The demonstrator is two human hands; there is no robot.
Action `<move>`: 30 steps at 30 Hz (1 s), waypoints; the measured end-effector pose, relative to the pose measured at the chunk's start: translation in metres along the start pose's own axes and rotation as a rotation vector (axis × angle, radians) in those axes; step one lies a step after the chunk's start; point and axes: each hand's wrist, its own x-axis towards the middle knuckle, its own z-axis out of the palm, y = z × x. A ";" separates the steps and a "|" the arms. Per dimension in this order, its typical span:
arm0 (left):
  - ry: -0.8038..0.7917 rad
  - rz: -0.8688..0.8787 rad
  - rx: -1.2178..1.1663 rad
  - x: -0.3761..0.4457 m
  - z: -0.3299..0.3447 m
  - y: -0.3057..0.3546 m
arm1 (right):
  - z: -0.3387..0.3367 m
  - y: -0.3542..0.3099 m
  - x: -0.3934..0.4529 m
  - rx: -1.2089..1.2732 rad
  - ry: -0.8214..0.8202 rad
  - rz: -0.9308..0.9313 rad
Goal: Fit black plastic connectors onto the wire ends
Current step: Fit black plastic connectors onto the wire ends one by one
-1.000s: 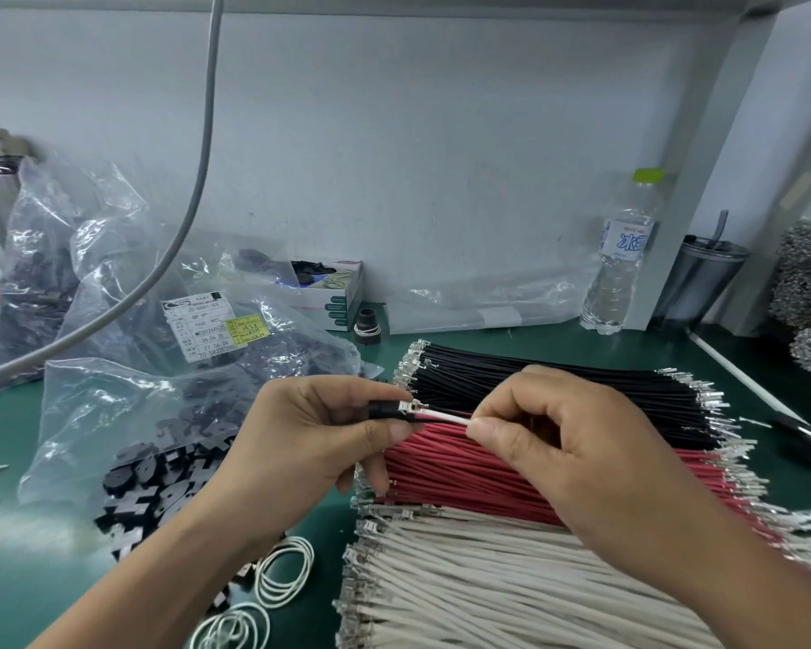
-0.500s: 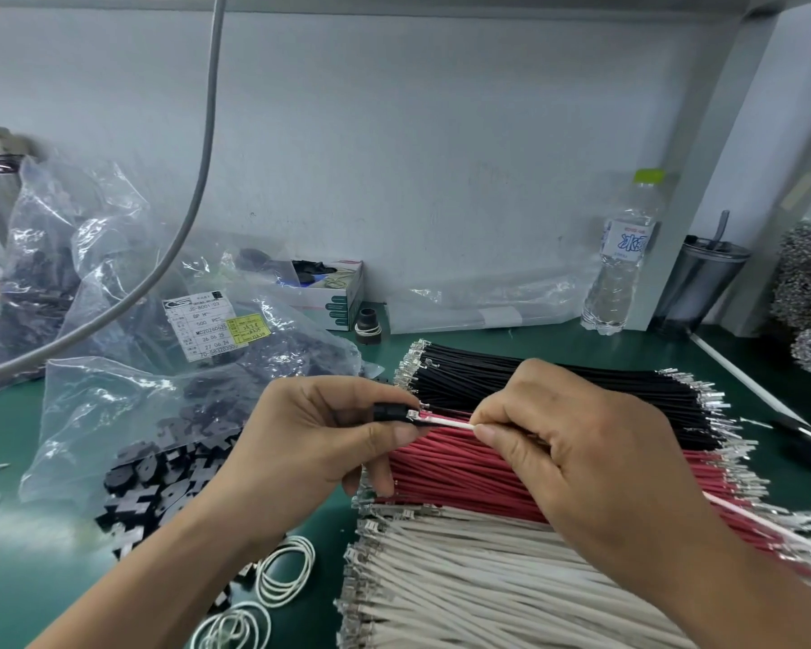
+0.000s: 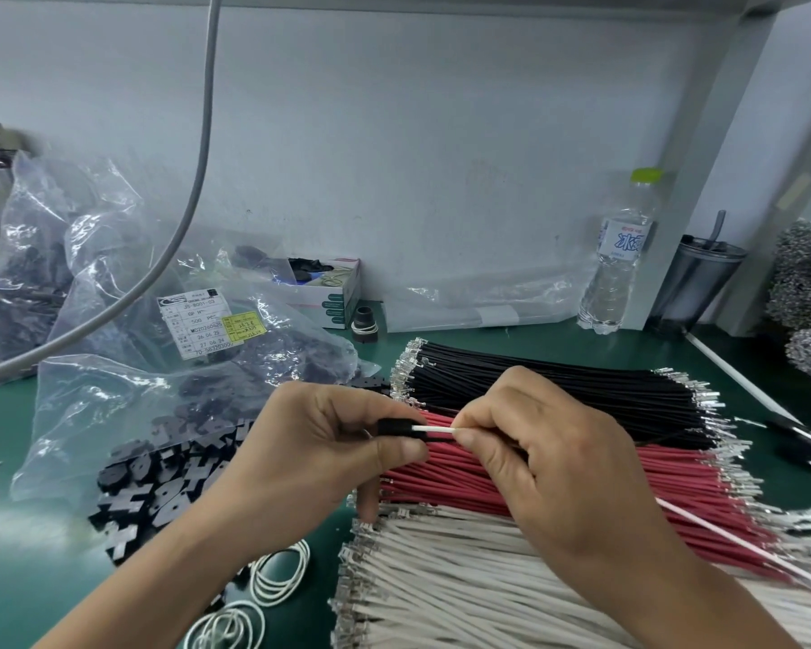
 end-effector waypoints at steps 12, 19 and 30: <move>0.051 0.074 -0.105 0.004 -0.008 -0.001 | 0.003 0.008 0.005 -0.056 0.165 -0.133; 0.238 0.027 -0.204 0.010 -0.046 -0.003 | -0.016 0.017 0.007 -0.085 0.208 -0.008; 0.037 -0.050 1.187 0.014 -0.052 -0.041 | -0.137 0.200 -0.010 -0.447 0.171 0.209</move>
